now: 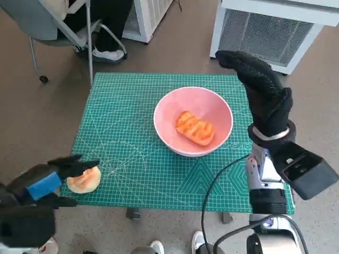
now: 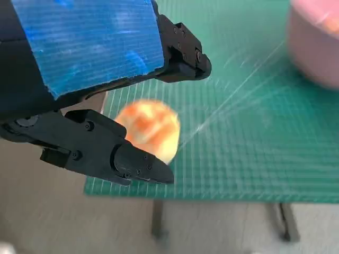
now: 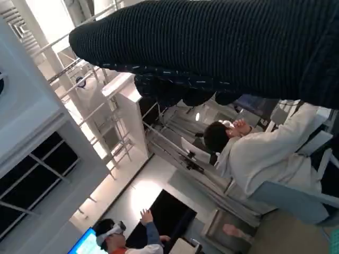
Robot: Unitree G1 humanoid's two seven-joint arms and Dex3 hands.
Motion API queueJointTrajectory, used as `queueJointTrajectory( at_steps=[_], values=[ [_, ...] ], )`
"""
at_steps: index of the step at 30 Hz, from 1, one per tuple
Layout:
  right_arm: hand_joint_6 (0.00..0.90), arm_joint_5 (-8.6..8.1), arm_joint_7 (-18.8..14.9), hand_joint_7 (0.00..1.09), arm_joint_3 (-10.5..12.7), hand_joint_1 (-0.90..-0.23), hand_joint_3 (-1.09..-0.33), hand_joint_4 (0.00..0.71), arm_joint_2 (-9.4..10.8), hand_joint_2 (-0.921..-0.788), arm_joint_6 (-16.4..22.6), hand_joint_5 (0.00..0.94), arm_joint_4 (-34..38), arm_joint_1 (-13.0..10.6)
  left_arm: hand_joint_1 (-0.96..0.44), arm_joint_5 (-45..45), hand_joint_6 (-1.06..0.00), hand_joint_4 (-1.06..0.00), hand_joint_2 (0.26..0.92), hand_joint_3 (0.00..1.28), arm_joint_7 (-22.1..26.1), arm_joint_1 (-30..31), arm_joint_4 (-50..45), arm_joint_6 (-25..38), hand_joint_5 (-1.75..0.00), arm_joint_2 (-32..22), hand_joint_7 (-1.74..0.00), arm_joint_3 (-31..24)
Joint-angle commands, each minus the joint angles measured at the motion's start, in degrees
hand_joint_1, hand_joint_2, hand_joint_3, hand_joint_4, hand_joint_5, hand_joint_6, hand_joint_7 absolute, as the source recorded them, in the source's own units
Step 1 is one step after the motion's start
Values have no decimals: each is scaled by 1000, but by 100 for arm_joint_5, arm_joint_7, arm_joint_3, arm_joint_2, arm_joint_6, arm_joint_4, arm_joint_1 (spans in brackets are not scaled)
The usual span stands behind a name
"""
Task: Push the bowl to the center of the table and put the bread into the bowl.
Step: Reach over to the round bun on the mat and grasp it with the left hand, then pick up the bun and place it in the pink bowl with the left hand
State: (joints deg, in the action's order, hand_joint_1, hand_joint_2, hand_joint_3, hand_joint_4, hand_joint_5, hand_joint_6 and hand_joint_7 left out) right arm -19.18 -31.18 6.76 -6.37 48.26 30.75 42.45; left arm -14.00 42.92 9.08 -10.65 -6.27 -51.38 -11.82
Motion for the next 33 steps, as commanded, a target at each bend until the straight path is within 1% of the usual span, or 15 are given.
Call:
queueJointTrajectory(
  at_steps=[1,3,5,6,7,9,10,11,12,13,14,15,19,24,33],
  values=[
    [-1,-42,-71,636,3,-566,-767,51,-13,-921,-45,364,30,-2,-277,-268,-428,-318,871,0,-312,-255,462,-44,-36,115,-36,348],
    [-1,-46,-80,636,1,-566,-768,50,-12,-921,-35,364,48,2,-259,-372,-462,-368,870,0,-554,-322,699,-247,-53,184,-55,445],
    [-1,-46,-92,634,0,-567,-765,52,-10,-921,-18,364,72,6,-235,-446,-512,-444,873,1,-837,-386,968,-481,-73,271,-88,528],
    [-1,-45,-95,633,0,-566,-763,53,-9,-921,-10,363,81,7,-208,-465,-545,-522,881,3,-950,-412,1077,-575,-68,304,-139,559],
    [-1,-39,-97,633,0,-566,-762,53,-8,-921,6,363,97,9,-201,-474,-546,-545,883,2,-1070,-441,1194,-660,-64,352,-169,583],
    [-1,-30,-99,628,1,-566,-759,56,-9,-921,31,361,119,15,-165,-498,-512,-619,897,2,-1280,-497,1401,-806,-71,423,-356,630],
    [-1,-26,-101,626,2,-566,-757,57,-9,-921,41,359,127,17,-134,-511,-492,-667,905,9,-1371,-523,1491,-868,-109,447,-506,653],
    [-1,-23,-99,624,3,-565,-756,59,-10,-921,46,358,128,20,-114,-521,-472,-665,911,14,-1460,-554,1582,-929,-197,470,-616,678],
    [-1,-21,-98,623,2,-565,-756,59,-11,-921,51,357,129,23,-92,-525,-472,-631,913,55,-1526,-577,1651,-979,-418,480,-769,699],
    [-1,-19,-97,622,3,-564,-756,60,-13,-921,58,356,135,26,-59,-548,-454,-564,916,130,-1588,-610,1716,-1006,-755,485,-1009,727],
    [-1,-17,-96,622,2,-563,-756,61,-14,-921,66,355,143,29,-38,-563,-459,-523,918,169,-1637,-637,1771,-1032,-980,484,-1138,752],
    [-1,-15,-96,621,4,-562,-756,62,-17,-921,73,353,154,34,-24,-604,-463,-498,919,194,-1694,-658,1804,-1051,-1123,471,-1220,779],
    [-1,-9,-96,620,5,-561,-756,64,-26,-921,95,349,170,39,-6,-686,-504,-467,920,210,-1808,-712,1858,-1127,-1310,391,-1294,842],
    [-1,-2,-96,620,3,-560,-759,68,-30,-921,114,344,190,44,0,-659,-522,-461,920,212,-1786,-804,1868,-1194,-1342,306,-1339,851],
    [-1,6,-81,620,-5,-559,-762,72,-18,-921,125,336,178,41,1,-594,-529,-451,921,214,-1780,-1061,1707,-1208,-1382,242,-1314,765]
  ],
)
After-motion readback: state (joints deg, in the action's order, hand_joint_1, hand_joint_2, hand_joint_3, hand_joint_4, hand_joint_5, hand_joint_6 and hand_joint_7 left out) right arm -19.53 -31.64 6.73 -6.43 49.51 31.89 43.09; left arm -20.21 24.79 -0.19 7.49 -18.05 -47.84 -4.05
